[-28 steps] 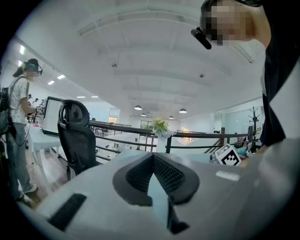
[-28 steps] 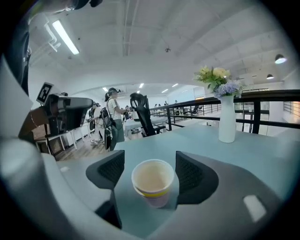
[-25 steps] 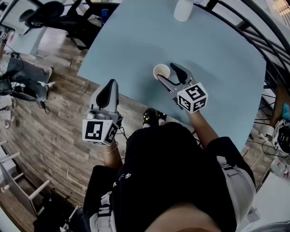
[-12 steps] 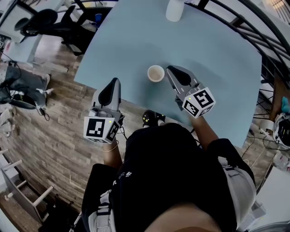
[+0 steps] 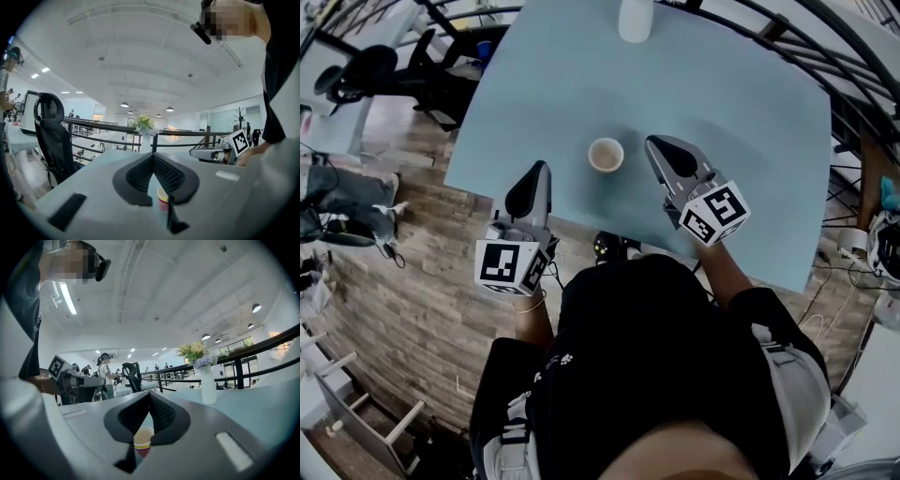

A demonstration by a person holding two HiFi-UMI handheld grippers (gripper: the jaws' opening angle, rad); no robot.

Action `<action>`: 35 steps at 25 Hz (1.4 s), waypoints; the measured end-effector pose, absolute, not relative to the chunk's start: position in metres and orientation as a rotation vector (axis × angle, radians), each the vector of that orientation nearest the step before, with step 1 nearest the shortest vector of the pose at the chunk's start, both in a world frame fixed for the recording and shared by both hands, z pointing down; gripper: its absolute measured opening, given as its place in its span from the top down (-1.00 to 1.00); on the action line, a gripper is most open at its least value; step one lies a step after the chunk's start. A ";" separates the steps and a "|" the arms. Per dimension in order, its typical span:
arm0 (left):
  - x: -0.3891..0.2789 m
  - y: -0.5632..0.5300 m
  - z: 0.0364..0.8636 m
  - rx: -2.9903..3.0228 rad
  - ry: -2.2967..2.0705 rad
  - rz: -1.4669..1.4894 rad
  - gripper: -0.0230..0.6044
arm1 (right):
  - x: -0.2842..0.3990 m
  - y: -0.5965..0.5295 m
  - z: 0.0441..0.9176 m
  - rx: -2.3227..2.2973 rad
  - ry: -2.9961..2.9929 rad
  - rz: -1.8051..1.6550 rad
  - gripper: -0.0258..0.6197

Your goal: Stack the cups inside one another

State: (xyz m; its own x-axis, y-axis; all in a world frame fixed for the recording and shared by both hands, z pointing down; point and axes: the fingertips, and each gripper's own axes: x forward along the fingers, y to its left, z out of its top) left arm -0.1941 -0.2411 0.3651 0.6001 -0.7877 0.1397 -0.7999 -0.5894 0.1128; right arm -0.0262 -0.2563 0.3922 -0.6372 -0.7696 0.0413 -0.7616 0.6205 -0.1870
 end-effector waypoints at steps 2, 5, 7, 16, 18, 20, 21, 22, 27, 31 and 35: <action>-0.189 -0.242 0.365 2.667 -1.317 0.112 0.98 | -0.021 -0.256 0.392 -1.329 2.788 -0.288 0.89; -0.185 -0.244 0.366 2.672 -1.303 0.112 0.98 | -0.018 -0.257 0.391 -1.339 2.783 -0.282 0.89; -0.185 -0.245 0.366 2.672 -1.300 0.114 0.98 | -0.017 -0.258 0.390 -1.348 2.773 -0.284 0.89; -0.182 -0.250 0.370 2.670 -1.296 0.114 0.98 | -0.017 -0.259 0.390 -1.331 2.768 -0.299 0.89; -0.184 -0.251 0.371 2.666 -1.292 0.112 0.98 | -0.019 -0.259 0.389 -1.328 2.769 -0.301 0.89; -0.187 -0.253 0.371 2.662 -1.291 0.104 0.98 | -0.021 -0.261 0.388 -1.338 2.768 -0.299 0.89; -0.188 -0.254 0.371 2.659 -1.292 0.100 0.98 | -0.022 -0.262 0.388 -1.344 2.766 -0.301 0.89; -0.190 -0.254 0.372 2.655 -1.294 0.096 0.98 | -0.022 -0.263 0.388 -1.348 2.765 -0.305 0.89; -0.192 -0.255 0.376 2.640 -1.298 0.083 0.98 | -0.022 -0.262 0.390 -1.355 2.777 -0.311 0.89; -0.195 -0.255 0.380 2.629 -1.292 0.077 0.98 | -0.025 -0.262 0.391 -1.367 2.781 -0.311 0.89; -0.202 -0.259 0.381 2.623 -1.291 0.063 0.98 | -0.031 -0.264 0.390 -1.373 2.782 -0.314 0.89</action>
State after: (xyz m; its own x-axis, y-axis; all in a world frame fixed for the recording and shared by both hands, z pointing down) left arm -0.2024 -0.2595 0.3810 0.6139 -0.7780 0.1335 -0.7873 -0.5913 0.1747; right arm -0.0312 -0.2641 0.3896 -0.6118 -0.7881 0.0676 -0.7834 0.5918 -0.1898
